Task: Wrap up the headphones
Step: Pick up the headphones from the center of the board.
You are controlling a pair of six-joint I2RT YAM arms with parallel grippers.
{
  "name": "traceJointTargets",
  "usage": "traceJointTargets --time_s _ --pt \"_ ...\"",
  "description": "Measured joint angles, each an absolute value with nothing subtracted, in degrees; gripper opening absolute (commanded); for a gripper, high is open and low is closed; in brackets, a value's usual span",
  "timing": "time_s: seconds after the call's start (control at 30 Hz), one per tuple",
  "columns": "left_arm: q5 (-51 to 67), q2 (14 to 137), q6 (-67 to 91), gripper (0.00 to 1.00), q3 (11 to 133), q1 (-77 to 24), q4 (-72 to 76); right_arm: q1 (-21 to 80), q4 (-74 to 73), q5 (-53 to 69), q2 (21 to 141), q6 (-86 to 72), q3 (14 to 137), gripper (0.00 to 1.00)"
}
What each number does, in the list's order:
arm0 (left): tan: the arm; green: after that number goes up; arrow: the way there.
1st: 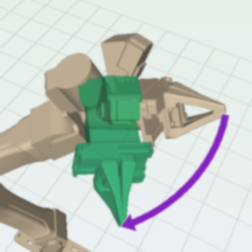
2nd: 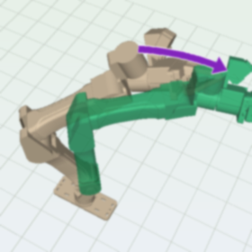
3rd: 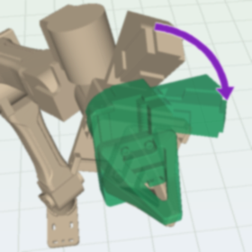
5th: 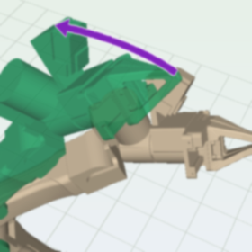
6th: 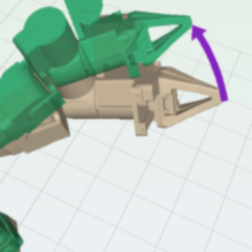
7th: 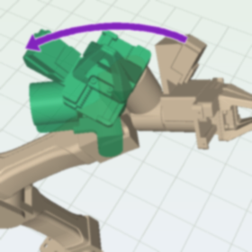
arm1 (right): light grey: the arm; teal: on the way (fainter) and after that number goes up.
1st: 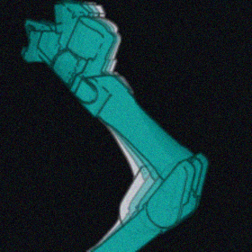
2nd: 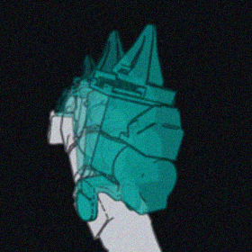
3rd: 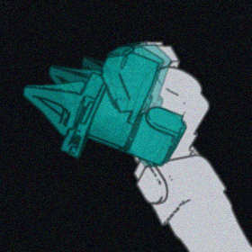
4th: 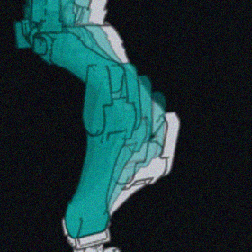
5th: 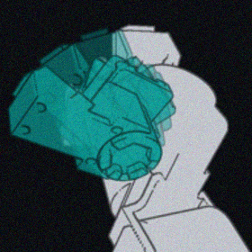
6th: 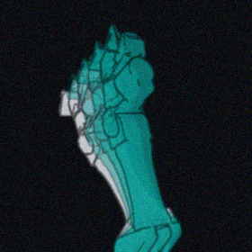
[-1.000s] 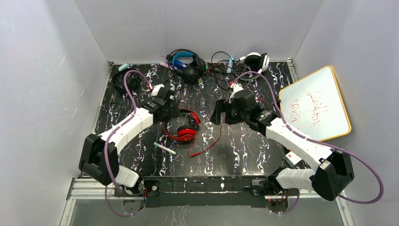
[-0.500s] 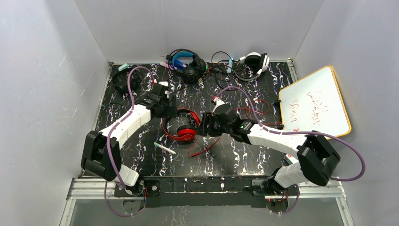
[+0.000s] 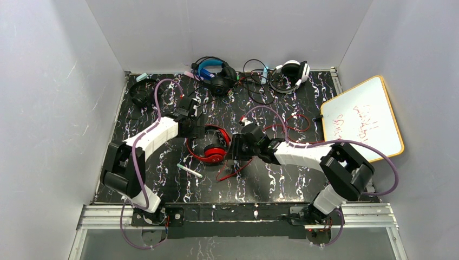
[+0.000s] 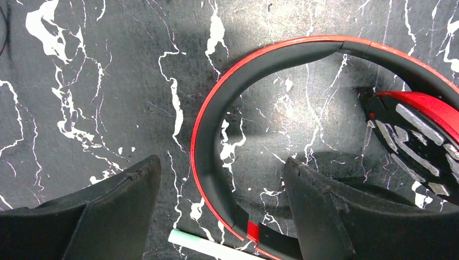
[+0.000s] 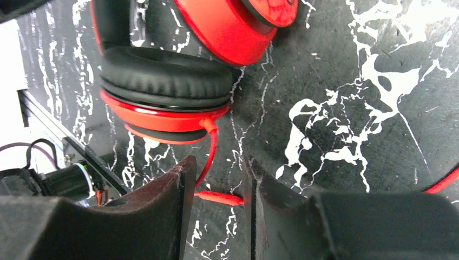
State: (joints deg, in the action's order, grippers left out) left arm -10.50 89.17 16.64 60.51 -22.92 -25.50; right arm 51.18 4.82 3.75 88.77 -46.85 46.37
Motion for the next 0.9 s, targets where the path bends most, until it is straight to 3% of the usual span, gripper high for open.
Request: traceJointTargets --time_s 0.1,0.2,0.37,0.9 --pt "-10.39 90.28 16.27 0.79 61.32 -22.61 -25.96 51.18 4.82 4.08 90.61 -47.00 46.37 0.27" --pt "-10.41 91.83 15.57 0.78 62.78 -22.28 -26.74 51.18 4.75 4.27 91.53 -47.37 46.41 0.21" --pt "-10.48 94.63 14.22 0.75 64.66 -22.09 -27.49 51.18 4.89 4.23 91.55 -47.92 46.39 0.02" --pt "-10.39 99.20 12.58 0.64 64.90 -22.06 -28.45 51.07 4.97 3.55 91.55 -47.92 45.82 0.01"
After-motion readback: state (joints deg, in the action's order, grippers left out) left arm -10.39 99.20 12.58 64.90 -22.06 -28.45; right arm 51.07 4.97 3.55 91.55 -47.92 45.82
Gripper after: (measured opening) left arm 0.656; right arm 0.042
